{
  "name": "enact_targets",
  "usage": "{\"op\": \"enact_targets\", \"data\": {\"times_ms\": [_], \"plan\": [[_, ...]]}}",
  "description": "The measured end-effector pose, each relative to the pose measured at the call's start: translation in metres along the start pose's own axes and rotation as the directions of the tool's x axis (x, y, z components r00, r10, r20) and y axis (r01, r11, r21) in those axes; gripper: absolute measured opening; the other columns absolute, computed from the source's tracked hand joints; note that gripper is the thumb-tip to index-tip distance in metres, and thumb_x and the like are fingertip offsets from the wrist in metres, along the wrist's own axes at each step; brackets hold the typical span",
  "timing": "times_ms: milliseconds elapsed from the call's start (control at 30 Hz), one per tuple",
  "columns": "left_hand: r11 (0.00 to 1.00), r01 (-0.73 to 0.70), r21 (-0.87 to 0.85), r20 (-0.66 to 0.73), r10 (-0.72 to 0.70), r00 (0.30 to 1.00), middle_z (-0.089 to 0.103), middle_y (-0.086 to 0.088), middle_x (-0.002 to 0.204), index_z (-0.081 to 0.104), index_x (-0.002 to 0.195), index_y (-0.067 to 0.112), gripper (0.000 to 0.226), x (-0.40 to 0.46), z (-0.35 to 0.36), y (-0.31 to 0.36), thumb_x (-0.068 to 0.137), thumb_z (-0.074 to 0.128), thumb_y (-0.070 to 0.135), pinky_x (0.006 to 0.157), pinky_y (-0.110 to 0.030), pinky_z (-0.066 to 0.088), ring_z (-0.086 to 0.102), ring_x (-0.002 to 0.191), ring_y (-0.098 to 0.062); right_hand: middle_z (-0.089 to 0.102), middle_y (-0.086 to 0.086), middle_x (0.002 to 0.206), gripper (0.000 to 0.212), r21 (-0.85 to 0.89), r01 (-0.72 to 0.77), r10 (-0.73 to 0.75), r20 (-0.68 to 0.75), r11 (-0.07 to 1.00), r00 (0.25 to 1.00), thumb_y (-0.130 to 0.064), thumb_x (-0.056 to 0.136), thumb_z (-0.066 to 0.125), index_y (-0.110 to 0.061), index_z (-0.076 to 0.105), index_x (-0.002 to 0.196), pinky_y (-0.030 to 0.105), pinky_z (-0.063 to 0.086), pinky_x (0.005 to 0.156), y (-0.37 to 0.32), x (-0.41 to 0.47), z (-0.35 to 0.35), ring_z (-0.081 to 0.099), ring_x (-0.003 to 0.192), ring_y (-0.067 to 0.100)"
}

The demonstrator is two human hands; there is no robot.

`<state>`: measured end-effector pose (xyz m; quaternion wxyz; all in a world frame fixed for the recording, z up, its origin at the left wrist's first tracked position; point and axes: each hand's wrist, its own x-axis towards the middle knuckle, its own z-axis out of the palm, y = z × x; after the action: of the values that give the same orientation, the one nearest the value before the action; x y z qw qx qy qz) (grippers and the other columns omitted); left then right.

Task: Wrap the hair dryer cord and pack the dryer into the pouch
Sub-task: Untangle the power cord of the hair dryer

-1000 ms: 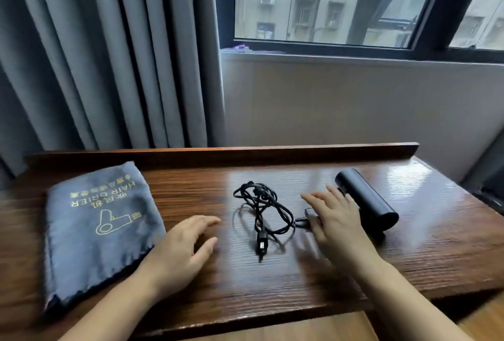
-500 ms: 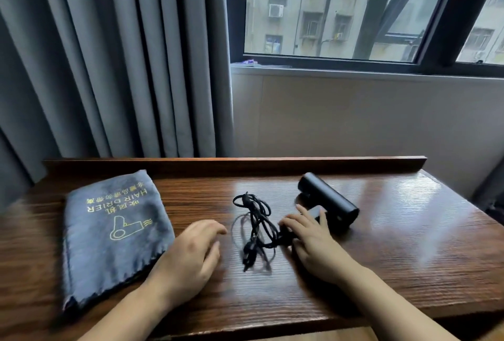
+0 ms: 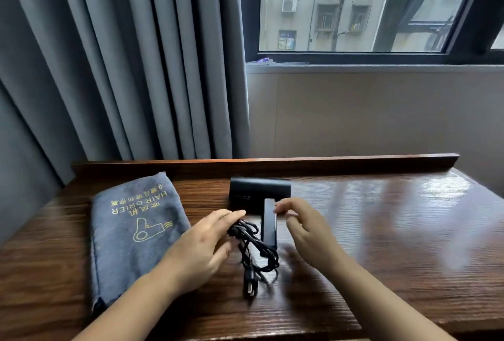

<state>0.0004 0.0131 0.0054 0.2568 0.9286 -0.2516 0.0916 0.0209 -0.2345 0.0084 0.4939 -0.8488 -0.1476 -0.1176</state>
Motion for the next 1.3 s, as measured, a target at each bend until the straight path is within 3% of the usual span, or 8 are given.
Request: {"op": "enact_targets", "data": {"times_ms": [100, 267, 433, 733, 900, 1033, 1133, 1300], "plan": [[0.997, -0.023, 0.079, -0.079, 0.029, 0.996, 0.059, 0.013, 0.115, 0.046, 0.141, 0.037, 0.054, 0.0, 0.002, 0.004, 0.093, 0.034, 0.059, 0.094, -0.025, 0.045, 0.057, 0.108, -0.007, 0.056, -0.018, 0.11, 0.038, -0.113, -0.078, 0.078, -0.011, 0.991, 0.997, -0.064, 0.085, 0.039, -0.039, 0.053, 0.111, 0.018, 0.043, 0.076, -0.02, -0.047, -0.013, 0.056, 0.096, -0.002], [0.984, -0.037, 0.177, -0.22, 0.076, 0.973, 0.074, 0.013, 0.087, 0.058, 0.117, 0.038, 0.041, 0.002, 0.008, 0.032, 0.089, 0.041, 0.063, 0.066, -0.027, 0.055, 0.07, 0.082, -0.01, 0.043, -0.024, 0.132, 0.107, -0.432, -0.081, 0.193, 0.221, 0.898, 0.956, -0.093, 0.06, 0.047, -0.043, 0.012, 0.148, 0.029, 0.039, 0.104, -0.024, -0.086, 0.001, 0.041, 0.121, 0.001], [0.996, 0.069, 0.051, -0.2, -0.058, 0.978, 0.074, 0.014, 0.092, 0.065, 0.107, 0.034, 0.047, -0.006, 0.009, 0.043, 0.086, 0.04, 0.067, 0.073, -0.032, 0.053, 0.068, 0.087, -0.009, 0.051, -0.018, 0.119, 0.084, -0.405, -0.044, 0.153, 0.239, 0.913, 0.959, -0.053, 0.066, 0.059, -0.052, 0.015, 0.138, 0.039, 0.035, 0.106, -0.012, -0.059, 0.014, 0.04, 0.123, 0.015], [0.966, 0.259, 0.024, -0.187, -0.25, 0.95, 0.054, 0.009, 0.068, 0.045, 0.084, 0.028, 0.036, -0.019, -0.003, 0.046, 0.086, 0.041, 0.063, 0.058, -0.032, 0.041, 0.057, 0.067, -0.013, 0.043, 0.004, 0.143, 0.103, -0.296, 0.107, 0.069, 0.528, 0.949, 0.847, -0.03, 0.074, 0.076, -0.038, 0.011, 0.154, 0.029, 0.035, 0.112, 0.003, 0.005, 0.027, 0.04, 0.133, 0.017], [0.932, 0.351, -0.093, -0.209, -0.363, 0.908, 0.06, 0.004, 0.064, 0.051, 0.08, 0.025, 0.03, -0.011, -0.001, 0.036, 0.096, 0.045, 0.049, 0.057, -0.031, 0.043, 0.059, 0.063, -0.01, 0.061, -0.014, 0.111, 0.076, -0.312, 0.024, 0.064, 0.269, 0.95, 0.961, -0.039, 0.074, 0.081, -0.035, 0.042, 0.139, 0.02, 0.046, 0.086, 0.015, -0.005, 0.022, 0.055, 0.089, -0.001], [0.805, 0.411, -0.429, -0.15, -0.512, 0.846, 0.066, -0.009, 0.059, 0.057, 0.073, 0.011, 0.038, 0.001, 0.016, 0.03, 0.101, 0.046, 0.035, 0.053, -0.035, 0.054, 0.067, 0.047, -0.019, 0.066, -0.01, 0.088, 0.038, -0.016, -0.083, 0.083, -0.011, 0.996, 0.996, -0.024, 0.079, 0.079, -0.033, 0.057, 0.108, 0.022, 0.051, 0.071, 0.017, -0.026, 0.012, 0.062, 0.077, 0.002], [0.647, 0.435, -0.626, -0.088, -0.613, 0.785, 0.065, -0.012, 0.06, 0.056, 0.072, 0.0, 0.045, 0.012, 0.032, 0.027, 0.101, 0.047, 0.033, 0.05, -0.033, 0.05, 0.068, 0.048, -0.03, 0.06, -0.017, 0.115, 0.058, 0.068, -0.03, 0.032, -0.033, 0.997, 0.999, -0.029, 0.079, 0.078, -0.038, 0.049, 0.129, 0.024, 0.055, 0.076, 0.019, -0.036, 0.01, 0.06, 0.097, 0.003], [0.517, 0.419, -0.747, 0.042, -0.592, 0.805, 0.06, -0.006, 0.059, 0.055, 0.075, 0.002, 0.044, 0.022, 0.051, 0.039, 0.102, 0.045, 0.034, 0.047, -0.03, 0.044, 0.063, 0.045, -0.032, 0.028, -0.029, 0.138, 0.106, -0.141, 0.061, -0.034, 0.189, 0.988, 0.981, -0.054, 0.064, 0.081, -0.042, 0.022, 0.151, 0.024, 0.043, 0.106, 0.027, -0.034, 0.009, 0.042, 0.123, -0.003]]}}
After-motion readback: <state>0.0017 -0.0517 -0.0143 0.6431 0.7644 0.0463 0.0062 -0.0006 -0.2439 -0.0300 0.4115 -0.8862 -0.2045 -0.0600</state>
